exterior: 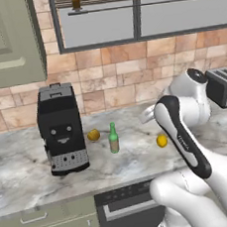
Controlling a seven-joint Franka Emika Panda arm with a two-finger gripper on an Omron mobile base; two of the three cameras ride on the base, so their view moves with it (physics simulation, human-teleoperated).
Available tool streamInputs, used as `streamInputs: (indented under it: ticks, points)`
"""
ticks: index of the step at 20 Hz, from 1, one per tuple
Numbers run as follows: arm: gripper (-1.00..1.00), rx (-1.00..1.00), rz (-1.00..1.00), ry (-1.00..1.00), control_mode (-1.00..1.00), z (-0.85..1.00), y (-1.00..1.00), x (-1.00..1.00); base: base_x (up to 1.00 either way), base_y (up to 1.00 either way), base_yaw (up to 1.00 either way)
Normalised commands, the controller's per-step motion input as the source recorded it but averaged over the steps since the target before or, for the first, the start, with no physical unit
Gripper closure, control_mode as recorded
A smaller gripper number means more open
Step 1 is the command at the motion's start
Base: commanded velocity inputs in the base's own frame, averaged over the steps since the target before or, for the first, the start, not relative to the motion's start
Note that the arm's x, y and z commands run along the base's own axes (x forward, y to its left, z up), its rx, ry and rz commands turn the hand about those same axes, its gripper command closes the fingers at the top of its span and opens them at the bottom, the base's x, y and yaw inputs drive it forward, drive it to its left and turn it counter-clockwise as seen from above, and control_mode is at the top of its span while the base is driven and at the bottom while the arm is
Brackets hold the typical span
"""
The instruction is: Place the beer on the top shelf of the fridge to keep it out of children's reach, and place the lemon and squash on lower shelves for easy access.
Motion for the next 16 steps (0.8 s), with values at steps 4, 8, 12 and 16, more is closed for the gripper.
streamInputs:
  ticks: [4, 8, 12, 16]
  points:
    - [-1.0, 0.01, 0.27, 0.0, -1.0, 0.0, 0.18, 0.0, 0.0, 0.0, 0.0]
    - [-1.0, 0.0, 0.24, 0.0, -1.0, 0.0, 0.21, 0.0, 0.0, 0.0, 0.0]
    - [-1.0, 0.0, 0.23, 0.0, -1.0, -0.04, 0.37, 0.0, 0.0, 0.0, 0.0]
    - [-1.0, 0.0, 0.19, 0.0, -1.0, -0.12, 0.55, 0.03, 0.0, 0.0, 0.0]
